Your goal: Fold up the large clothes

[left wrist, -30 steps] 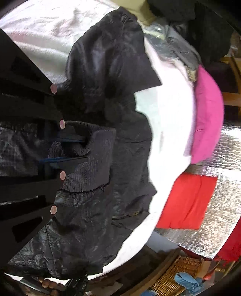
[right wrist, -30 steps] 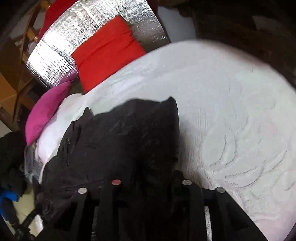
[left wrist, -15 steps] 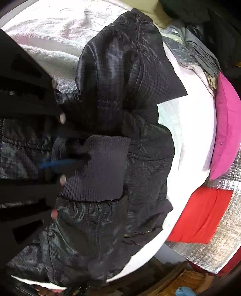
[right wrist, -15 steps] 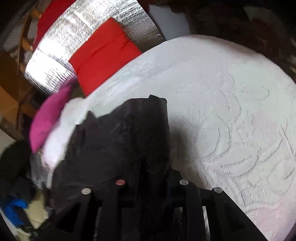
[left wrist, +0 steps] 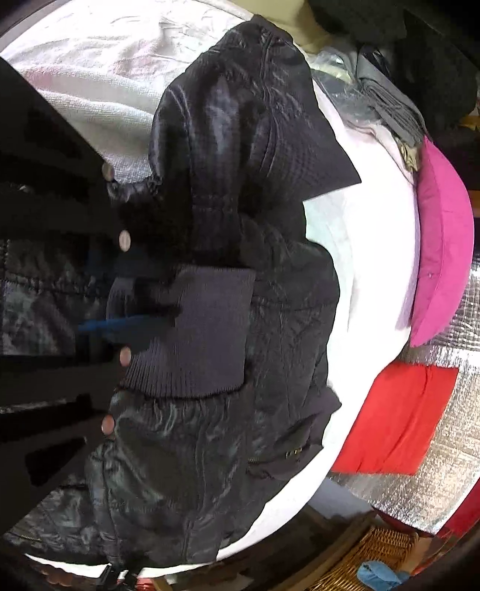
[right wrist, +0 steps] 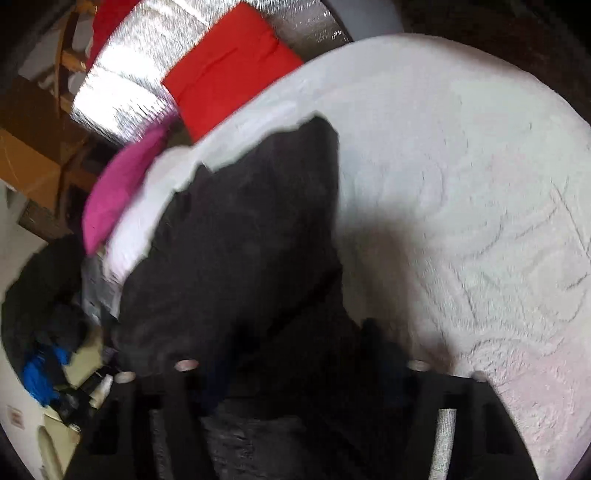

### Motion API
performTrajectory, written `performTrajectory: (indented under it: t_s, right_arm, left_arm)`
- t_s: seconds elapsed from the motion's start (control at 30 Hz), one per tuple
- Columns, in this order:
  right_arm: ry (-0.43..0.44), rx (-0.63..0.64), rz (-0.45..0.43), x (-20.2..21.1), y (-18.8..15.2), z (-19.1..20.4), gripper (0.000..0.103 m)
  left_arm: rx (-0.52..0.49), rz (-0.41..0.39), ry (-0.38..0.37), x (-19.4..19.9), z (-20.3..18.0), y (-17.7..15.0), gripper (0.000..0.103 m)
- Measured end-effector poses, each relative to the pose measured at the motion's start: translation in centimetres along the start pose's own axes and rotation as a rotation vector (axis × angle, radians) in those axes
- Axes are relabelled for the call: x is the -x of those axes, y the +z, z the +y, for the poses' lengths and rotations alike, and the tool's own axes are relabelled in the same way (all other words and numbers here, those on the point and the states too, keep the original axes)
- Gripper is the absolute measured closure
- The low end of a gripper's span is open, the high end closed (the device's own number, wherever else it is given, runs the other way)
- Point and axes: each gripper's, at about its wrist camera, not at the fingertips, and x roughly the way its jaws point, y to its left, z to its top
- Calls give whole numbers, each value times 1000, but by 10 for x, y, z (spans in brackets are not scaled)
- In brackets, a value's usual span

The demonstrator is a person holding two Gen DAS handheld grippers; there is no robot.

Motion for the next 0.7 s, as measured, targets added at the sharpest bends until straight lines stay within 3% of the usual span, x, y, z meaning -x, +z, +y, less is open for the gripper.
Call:
performTrajectory:
  t_s: [0.13, 0.23, 0.37, 0.47, 0.5, 0.53, 0.57, 0.6, 0.7]
  right_arm:
    - [35, 22, -52, 22, -8, 4, 69]
    - [48, 43, -107, 42, -13, 7, 72]
    - [-67, 55, -43, 12, -17, 8, 71]
    - [-78, 18, -29, 12, -11, 10, 56]
    - [-90, 10, -35, 19, -9, 13, 39]
    - [-92, 11, -51, 25, -7, 16, 30]
    - [-86, 12, -88, 34, -6, 19, 28]
    - [-74, 13, -134, 44, -5, 23, 25]
    - [-69, 2, -224, 60, -3, 29, 25]
  left_arm:
    - [23, 1, -17, -1, 5, 1, 86]
    - [23, -8, -2, -1, 4, 1, 87]
    - [17, 14, 26, -9, 2, 1, 87]
    - [11, 28, 20, -9, 3, 1, 85]
    - [20, 35, 13, -7, 5, 2, 77]
    - [28, 39, 6, -6, 8, 2, 71]
    - [34, 41, -1, -4, 10, 2, 57]
    - [39, 42, -18, -4, 11, 3, 52]
    - [55, 51, -64, 3, 15, 2, 50]
